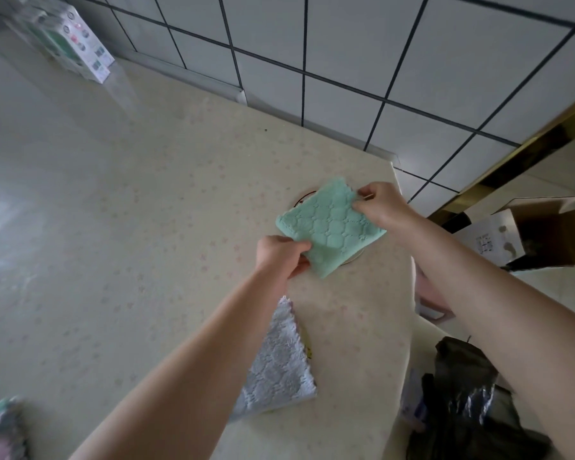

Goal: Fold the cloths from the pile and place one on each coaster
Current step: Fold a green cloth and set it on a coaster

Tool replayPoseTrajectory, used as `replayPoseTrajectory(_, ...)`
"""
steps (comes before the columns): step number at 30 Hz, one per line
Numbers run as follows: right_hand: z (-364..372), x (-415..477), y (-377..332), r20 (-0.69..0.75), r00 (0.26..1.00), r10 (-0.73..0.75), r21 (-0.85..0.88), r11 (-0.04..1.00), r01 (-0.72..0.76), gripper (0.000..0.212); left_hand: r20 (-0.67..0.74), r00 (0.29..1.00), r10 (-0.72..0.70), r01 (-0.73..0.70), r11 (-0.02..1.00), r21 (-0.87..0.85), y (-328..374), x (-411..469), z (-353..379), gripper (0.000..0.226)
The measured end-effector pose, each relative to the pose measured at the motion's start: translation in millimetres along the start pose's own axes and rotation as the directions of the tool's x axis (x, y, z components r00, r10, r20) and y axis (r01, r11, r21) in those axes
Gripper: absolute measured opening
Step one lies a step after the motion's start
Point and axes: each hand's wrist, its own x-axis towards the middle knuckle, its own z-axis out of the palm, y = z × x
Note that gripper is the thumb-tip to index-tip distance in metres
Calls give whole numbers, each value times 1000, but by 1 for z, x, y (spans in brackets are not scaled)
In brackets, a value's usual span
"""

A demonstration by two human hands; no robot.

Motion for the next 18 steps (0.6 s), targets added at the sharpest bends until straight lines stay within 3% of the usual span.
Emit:
replayPoseTrajectory(4,4,7,-4,49,986,-158,-40,986,160,23,-4,999,-46,44,979,-200,-20,-12,7,16)
replayPoseTrajectory(7,7,13,-2,24,982,-188,-151,970,189,22,-16,998,-54,48,964,-260,-24,-13,12,18)
replayPoseTrajectory(10,10,12,4,-34,979,-200,-264,947,184,23,-84,996,-7,-6,988,-152,-23,-8,11,12)
replayPoseTrajectory(13,16,2,12,-88,956,-282,-482,851,207,25,-140,990,15,-19,999,-30,-24,-7,-1,11)
replayPoseTrajectory(18,18,-28,10,-180,843,-507,-605,732,312,31,-188,975,121,-106,990,92,-27,-21,-34,10)
